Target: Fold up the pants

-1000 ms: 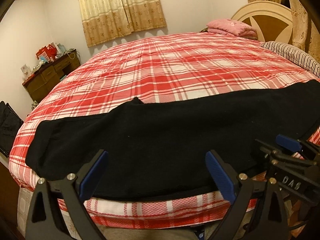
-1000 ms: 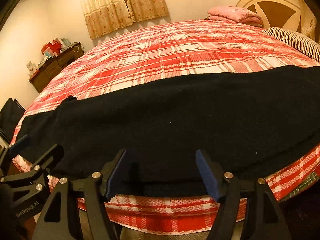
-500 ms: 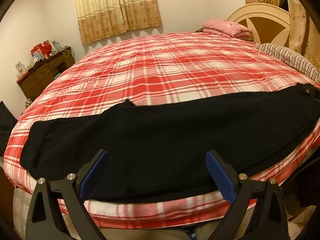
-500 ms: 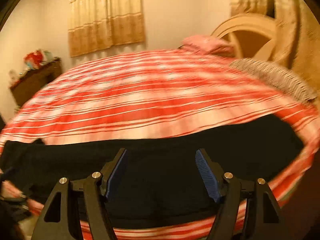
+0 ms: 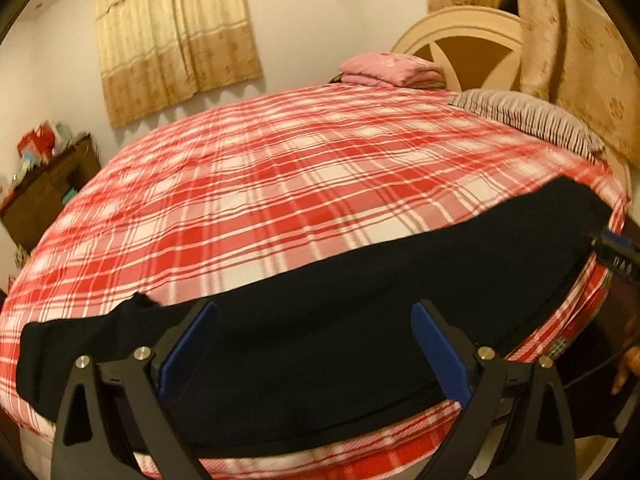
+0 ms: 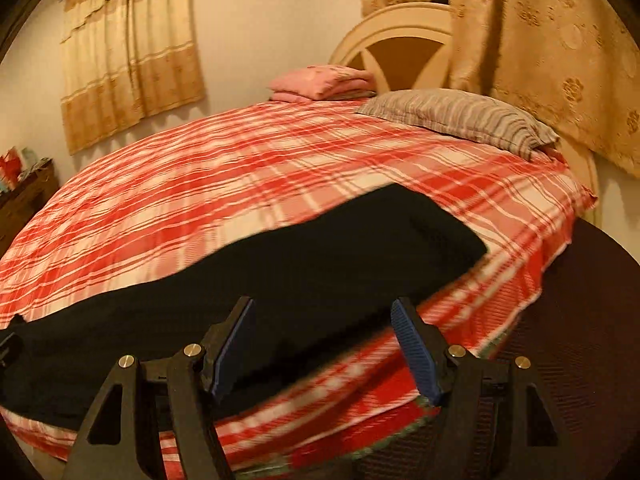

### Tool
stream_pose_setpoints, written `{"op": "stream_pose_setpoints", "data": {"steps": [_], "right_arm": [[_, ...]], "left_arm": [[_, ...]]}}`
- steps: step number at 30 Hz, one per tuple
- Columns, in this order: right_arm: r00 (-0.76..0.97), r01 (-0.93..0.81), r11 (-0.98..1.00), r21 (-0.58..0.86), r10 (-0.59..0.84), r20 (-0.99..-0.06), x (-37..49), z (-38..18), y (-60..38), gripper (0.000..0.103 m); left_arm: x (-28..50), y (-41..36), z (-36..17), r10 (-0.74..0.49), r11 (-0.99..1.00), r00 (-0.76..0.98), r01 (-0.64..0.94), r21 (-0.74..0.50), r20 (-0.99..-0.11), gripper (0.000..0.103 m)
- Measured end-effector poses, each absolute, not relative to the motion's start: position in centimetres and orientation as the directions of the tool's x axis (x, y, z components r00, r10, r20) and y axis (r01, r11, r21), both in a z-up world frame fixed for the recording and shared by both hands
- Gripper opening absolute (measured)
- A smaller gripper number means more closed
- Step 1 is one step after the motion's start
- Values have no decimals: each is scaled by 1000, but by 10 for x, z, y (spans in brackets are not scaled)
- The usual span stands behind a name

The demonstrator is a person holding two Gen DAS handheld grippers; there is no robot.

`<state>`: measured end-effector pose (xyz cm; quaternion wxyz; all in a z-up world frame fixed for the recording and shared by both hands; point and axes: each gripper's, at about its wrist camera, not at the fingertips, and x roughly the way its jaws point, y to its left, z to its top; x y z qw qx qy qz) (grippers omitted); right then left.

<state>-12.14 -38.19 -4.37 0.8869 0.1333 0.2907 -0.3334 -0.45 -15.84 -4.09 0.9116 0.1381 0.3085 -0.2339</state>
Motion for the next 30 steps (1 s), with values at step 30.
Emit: {"op": "stream_pose_setpoints", "data": {"steps": [30], "right_arm": [[692,661,705,256,-441,-572,-146,-41,-496,71]], "left_arm": [[-3,-164,-88,-302,858,672,501,116,-676,103]]}}
